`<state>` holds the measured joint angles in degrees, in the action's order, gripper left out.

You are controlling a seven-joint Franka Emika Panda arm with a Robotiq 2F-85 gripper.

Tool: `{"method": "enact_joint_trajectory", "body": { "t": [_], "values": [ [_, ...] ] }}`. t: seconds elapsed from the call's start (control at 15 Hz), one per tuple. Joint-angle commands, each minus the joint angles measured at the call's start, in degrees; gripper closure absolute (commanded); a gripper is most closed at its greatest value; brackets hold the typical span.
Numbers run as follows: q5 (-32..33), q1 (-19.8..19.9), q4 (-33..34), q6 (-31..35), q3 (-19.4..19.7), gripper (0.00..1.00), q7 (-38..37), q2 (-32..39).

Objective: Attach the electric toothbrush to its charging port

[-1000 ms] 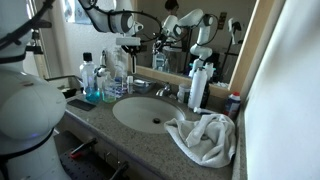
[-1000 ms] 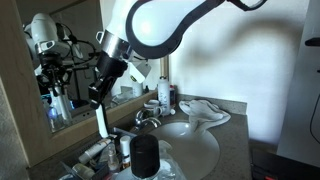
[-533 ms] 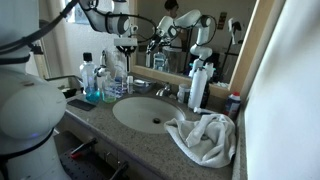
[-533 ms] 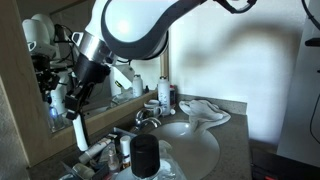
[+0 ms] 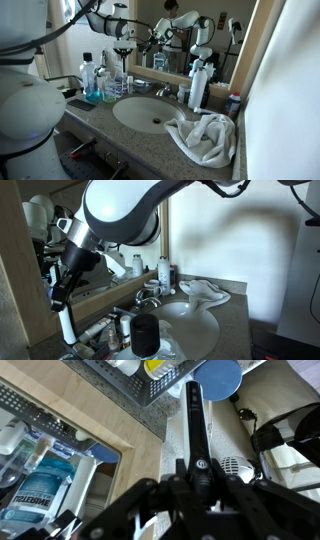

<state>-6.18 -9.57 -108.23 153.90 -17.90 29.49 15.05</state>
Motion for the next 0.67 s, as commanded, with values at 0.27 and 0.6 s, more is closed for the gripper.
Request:
{"method": "enact_joint_trajectory", "body": {
  "t": [0.27, 0.6],
  "values": [
    [-3.61, 3.33, 5.84, -2.23, -4.36, 0.87, 9.76, 5.07],
    [-4.30, 4.45, 8.72, -5.26, -5.54, 0.87, 13.59, 8.06]
  ]
}}
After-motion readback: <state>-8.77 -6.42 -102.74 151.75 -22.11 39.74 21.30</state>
